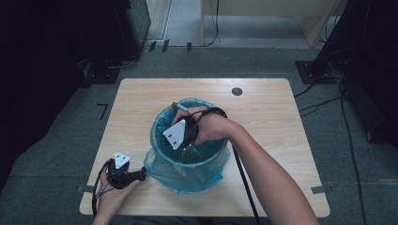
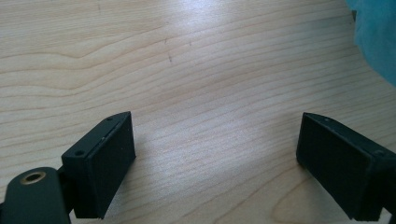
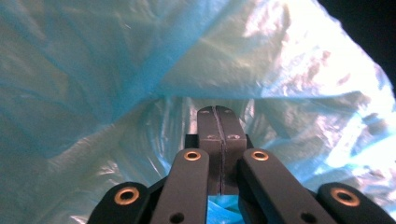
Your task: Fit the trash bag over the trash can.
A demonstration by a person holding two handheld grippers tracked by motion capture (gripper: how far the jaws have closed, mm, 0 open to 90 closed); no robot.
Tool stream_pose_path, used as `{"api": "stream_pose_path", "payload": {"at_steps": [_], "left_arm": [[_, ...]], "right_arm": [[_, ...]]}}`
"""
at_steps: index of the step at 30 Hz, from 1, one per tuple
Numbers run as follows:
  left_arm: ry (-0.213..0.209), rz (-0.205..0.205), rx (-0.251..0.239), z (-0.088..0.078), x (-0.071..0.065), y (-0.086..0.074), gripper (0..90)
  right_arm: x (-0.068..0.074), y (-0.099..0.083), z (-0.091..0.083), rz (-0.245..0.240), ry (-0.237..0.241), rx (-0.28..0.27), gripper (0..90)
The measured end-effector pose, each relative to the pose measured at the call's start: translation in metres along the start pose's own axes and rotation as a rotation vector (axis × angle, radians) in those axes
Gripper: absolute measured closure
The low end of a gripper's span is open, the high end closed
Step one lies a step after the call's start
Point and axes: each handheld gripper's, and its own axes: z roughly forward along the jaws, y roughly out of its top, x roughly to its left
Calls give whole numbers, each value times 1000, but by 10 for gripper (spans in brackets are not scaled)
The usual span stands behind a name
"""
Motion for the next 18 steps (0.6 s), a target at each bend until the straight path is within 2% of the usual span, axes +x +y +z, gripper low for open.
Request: {"api": "stream_pose_path", "payload": {"at_steps": [4, 8, 12, 18], "left_arm": [[0, 0, 0, 0, 0, 0, 109], [0, 1, 0, 0, 0, 0, 108], [0, 1, 1, 0, 0, 0, 108], [0, 0, 1, 0, 0, 0, 109]], "right_arm": [[4, 5, -4, -15, 51, -16, 900], [11, 13, -12, -47, 109, -10, 900], [21, 16, -24, -62, 124, 7, 900], [34, 7, -43, -55, 178, 65, 900]]}}
